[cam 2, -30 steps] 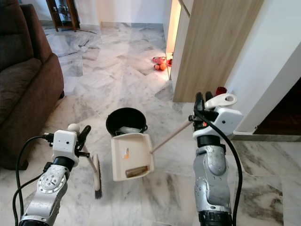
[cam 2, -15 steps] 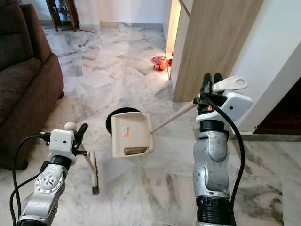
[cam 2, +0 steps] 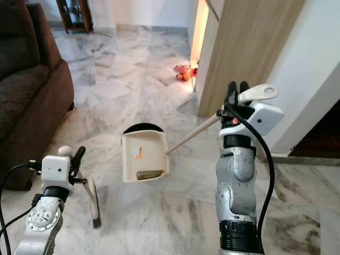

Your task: Sweep floor

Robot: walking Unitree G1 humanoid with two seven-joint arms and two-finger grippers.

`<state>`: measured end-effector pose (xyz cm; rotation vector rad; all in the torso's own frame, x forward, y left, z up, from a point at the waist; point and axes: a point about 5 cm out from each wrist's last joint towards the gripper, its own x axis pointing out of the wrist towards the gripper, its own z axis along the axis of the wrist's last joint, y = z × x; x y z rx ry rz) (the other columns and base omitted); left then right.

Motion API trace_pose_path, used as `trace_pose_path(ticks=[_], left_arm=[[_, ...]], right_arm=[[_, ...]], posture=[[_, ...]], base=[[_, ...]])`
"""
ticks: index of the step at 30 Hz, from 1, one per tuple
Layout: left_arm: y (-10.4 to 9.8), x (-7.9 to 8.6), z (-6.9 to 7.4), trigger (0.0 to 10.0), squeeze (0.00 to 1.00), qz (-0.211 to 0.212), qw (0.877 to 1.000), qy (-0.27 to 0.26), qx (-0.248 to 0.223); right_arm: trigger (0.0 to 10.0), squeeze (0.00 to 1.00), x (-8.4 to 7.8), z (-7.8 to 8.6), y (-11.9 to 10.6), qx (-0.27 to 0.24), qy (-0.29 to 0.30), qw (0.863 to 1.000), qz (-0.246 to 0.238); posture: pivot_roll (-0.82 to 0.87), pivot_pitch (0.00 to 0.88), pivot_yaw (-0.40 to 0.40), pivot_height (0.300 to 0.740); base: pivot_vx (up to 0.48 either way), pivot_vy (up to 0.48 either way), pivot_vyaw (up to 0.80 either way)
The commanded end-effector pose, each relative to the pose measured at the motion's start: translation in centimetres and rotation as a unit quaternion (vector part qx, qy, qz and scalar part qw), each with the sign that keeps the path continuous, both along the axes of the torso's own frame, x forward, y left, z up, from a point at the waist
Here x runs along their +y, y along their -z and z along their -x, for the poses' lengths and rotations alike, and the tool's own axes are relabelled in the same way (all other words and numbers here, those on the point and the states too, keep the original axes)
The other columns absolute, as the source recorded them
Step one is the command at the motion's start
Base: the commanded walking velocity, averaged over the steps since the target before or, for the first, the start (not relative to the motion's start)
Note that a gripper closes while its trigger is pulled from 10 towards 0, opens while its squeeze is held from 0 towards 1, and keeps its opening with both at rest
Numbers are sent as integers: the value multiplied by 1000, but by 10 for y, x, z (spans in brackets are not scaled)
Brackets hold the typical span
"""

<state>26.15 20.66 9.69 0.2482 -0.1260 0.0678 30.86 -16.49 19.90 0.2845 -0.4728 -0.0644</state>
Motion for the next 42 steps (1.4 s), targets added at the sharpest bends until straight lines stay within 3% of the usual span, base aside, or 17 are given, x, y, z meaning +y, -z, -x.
trace_pose_path(ticks=[1,42], left_arm=[[-14,-2,-2,10000,0,-14,999,4,-35],[-17,-2,-4,10000,0,-15,999,-7,-43]], right_arm=[[10000,0,1,2,-20,-47,-2,999,-7],[10000,0,8,1,-22,-49,-26,998,-6]], posture=[[18,45,-45,740],[27,21,-46,740]], base=[[330,0,0],[343,0,57]])
